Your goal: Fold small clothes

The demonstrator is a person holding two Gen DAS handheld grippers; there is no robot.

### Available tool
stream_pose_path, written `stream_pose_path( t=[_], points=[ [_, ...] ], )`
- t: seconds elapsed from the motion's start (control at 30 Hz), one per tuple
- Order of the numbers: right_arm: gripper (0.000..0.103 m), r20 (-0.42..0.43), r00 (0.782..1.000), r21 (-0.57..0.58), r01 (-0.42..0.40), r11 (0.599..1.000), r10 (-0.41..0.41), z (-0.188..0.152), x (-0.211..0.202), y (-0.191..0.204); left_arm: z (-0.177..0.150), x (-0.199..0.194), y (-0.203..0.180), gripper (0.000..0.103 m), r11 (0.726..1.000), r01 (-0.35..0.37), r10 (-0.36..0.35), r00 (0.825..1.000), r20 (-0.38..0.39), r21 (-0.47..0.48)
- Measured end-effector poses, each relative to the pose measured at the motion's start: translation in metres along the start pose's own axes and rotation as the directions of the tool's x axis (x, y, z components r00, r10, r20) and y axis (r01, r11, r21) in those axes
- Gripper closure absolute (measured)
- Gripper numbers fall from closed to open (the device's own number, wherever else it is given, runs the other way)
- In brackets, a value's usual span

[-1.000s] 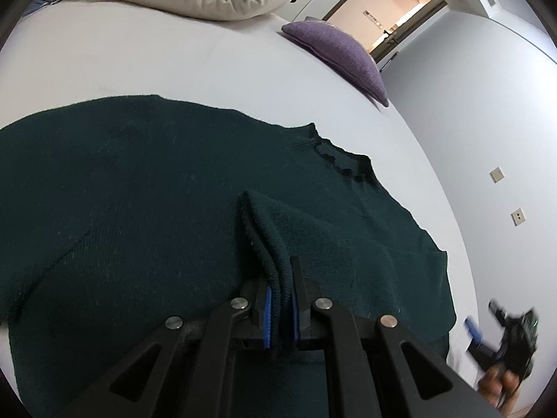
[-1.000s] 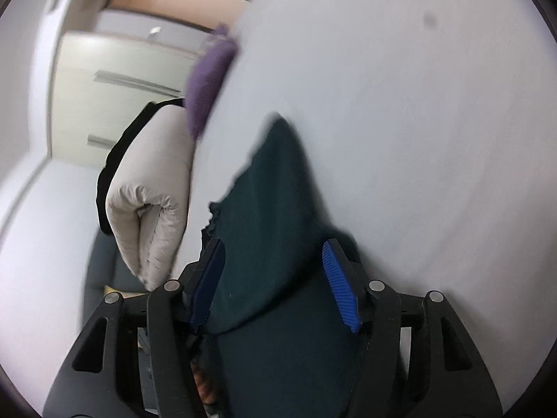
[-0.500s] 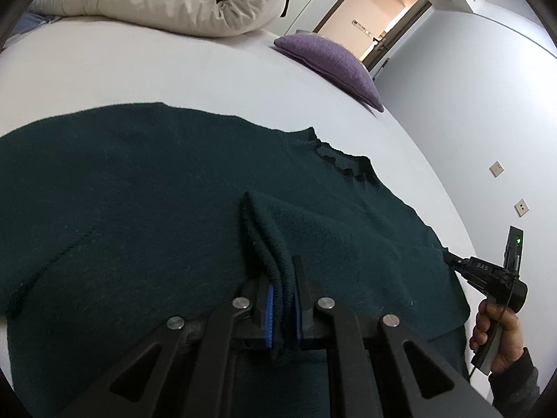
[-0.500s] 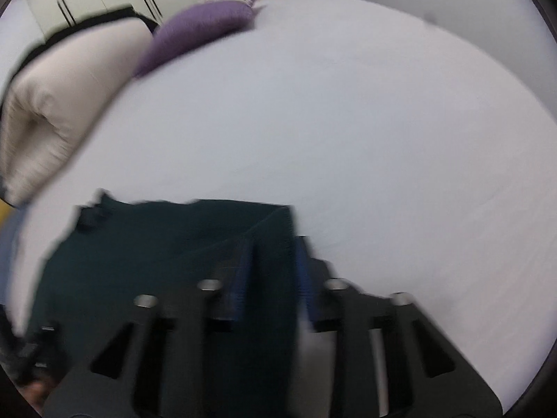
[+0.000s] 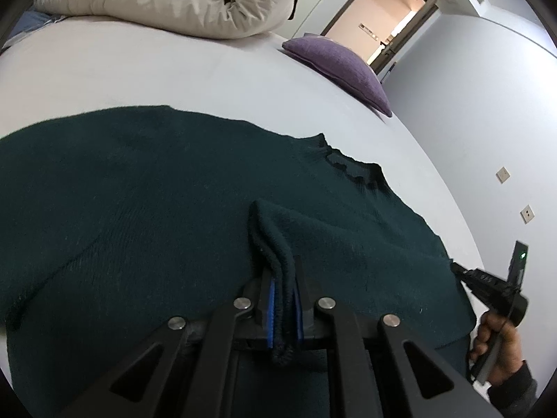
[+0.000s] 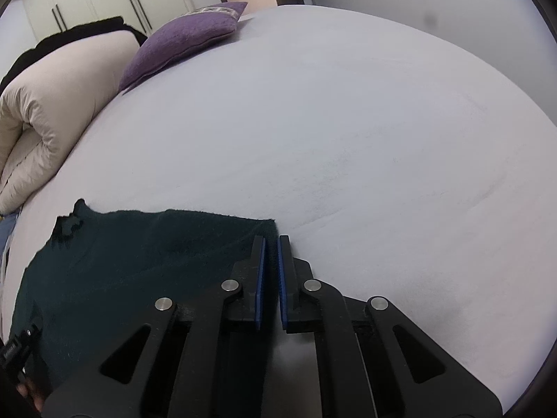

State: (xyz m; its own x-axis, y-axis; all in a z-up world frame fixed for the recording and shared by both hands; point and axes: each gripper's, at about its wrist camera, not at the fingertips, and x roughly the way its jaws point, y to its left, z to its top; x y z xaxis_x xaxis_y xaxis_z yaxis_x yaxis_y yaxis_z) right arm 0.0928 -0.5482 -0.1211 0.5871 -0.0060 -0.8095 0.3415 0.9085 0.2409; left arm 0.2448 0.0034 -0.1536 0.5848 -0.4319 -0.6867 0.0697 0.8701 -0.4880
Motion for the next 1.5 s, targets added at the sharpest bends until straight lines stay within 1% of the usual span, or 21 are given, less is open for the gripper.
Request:
stream_pose_path(
  t=[0.1,0.17,0.27,0.33,0.5,0.57,0.63,0.67,0.73,0.77,0.83,0.9,0.93,0.97,1.07,1.1,1.2,1.23,1.33,1.47,1.5],
  points=[
    [0.091,0.001,1.0,0.084,-0.014,0.996,0.014,0.004,-0.018,-0.005,0.001,0.0,-0.004,0.09,1.0,-0.01,0.009,1.0,0.003,0.019],
    [0.091,0.038,0.998,0.097,-0.056,0.994,0.052,0.0,-0.038,0.0,0.004,0.001,-0.008,0.09,0.999,-0.027,0.026,1.0,0.007,0.046],
    [0.091,0.006,0.997,0.017,-0.071,0.997,0.071,-0.017,-0.041,0.023,0.004,0.003,-0.008,0.09,0.998,-0.028,0.028,1.0,0.009,0.05],
    [0.093,-0.039,0.999,-0.022,-0.036,0.999,0.035,-0.031,-0.025,0.027,0.003,0.003,-0.005,0.09,0.999,-0.024,0.023,1.0,0.007,0.039],
    [0.093,-0.006,0.996,-0.032,-0.091,0.995,0.09,-0.035,-0.012,0.018,-0.004,-0.002,-0.006,0.089,0.997,-0.05,0.048,0.998,0.028,0.052],
    [0.093,-0.013,0.998,-0.032,-0.068,0.997,0.068,-0.033,-0.02,0.024,-0.005,-0.005,-0.004,0.089,0.998,-0.045,0.043,0.999,0.032,0.042],
    [0.09,0.019,0.995,-0.038,-0.098,0.994,0.099,-0.042,-0.039,0.025,-0.005,-0.005,-0.001,0.088,0.999,-0.031,0.03,0.999,0.031,0.029],
    [0.09,0.027,0.995,-0.066,-0.091,0.994,0.093,-0.044,-0.041,0.028,-0.004,-0.004,0.001,0.087,1.0,-0.022,0.021,0.999,0.024,0.02],
    [0.084,-0.04,0.999,-0.126,-0.04,0.991,0.036,-0.055,-0.021,0.035,-0.001,-0.003,0.003,0.087,1.0,-0.006,0.006,1.0,0.008,0.003],
    [0.084,-0.026,0.999,-0.149,-0.043,0.988,0.04,-0.06,-0.018,0.037,0.001,-0.004,0.004,0.086,1.0,0.007,-0.007,1.0,-0.007,-0.005],
    [0.084,-0.018,0.998,-0.115,-0.065,0.991,0.063,-0.057,-0.026,0.037,0.003,-0.013,0.004,0.076,1.0,0.003,-0.003,1.0,-0.023,-0.015],
    [0.084,0.01,0.997,-0.044,-0.074,0.996,0.075,-0.053,-0.042,0.035,0.004,-0.036,0.009,0.032,1.0,-0.004,0.005,1.0,0.013,-0.025],
    [0.081,0.042,0.996,-0.035,-0.081,0.996,0.083,-0.052,-0.054,0.037,0.003,-0.05,0.013,0.025,0.999,-0.021,0.022,0.999,0.036,-0.033],
    [0.08,0.069,0.994,-0.043,-0.083,0.996,0.086,-0.053,-0.065,0.044,0.002,-0.07,0.022,0.02,0.998,-0.028,0.032,0.997,0.074,-0.049],
    [0.068,0.101,0.985,-0.085,-0.132,0.988,0.141,-0.061,-0.095,0.065,-0.007,-0.124,0.059,0.019,0.992,0.01,0.007,0.991,0.135,-0.127],
    [0.06,0.103,0.98,-0.099,-0.16,0.982,0.17,-0.066,-0.104,0.076,-0.012,-0.143,0.076,0.019,0.985,0.012,0.016,0.986,0.163,-0.17],
    [0.049,0.091,0.953,-0.147,-0.273,0.951,0.288,-0.086,-0.129,0.11,-0.033,-0.199,0.142,0.019,0.938,0.005,0.081,0.969,0.234,-0.346],
    [0.045,0.073,0.939,-0.16,-0.32,0.934,0.335,-0.094,-0.133,0.128,-0.042,-0.215,0.166,0.019,0.909,0.015,0.1,0.962,0.254,-0.416],
    [0.031,0.017,0.892,-0.149,-0.444,0.883,0.452,-0.119,-0.148,0.161,-0.072,-0.255,0.23,0.019,0.779,0.087,0.145,0.939,0.313,-0.621],
    [0.031,-0.117,0.792,-0.049,-0.607,0.793,0.599,-0.157,-0.138,0.211,-0.104,-0.277,0.283,0.016,0.63,0.185,0.164,0.918,0.362,-0.754],
    [0.031,-0.143,0.774,-0.026,-0.626,0.779,0.617,-0.166,-0.135,0.221,-0.108,-0.279,0.289,0.016,0.605,0.205,0.167,0.912,0.374,-0.77]
  ],
)
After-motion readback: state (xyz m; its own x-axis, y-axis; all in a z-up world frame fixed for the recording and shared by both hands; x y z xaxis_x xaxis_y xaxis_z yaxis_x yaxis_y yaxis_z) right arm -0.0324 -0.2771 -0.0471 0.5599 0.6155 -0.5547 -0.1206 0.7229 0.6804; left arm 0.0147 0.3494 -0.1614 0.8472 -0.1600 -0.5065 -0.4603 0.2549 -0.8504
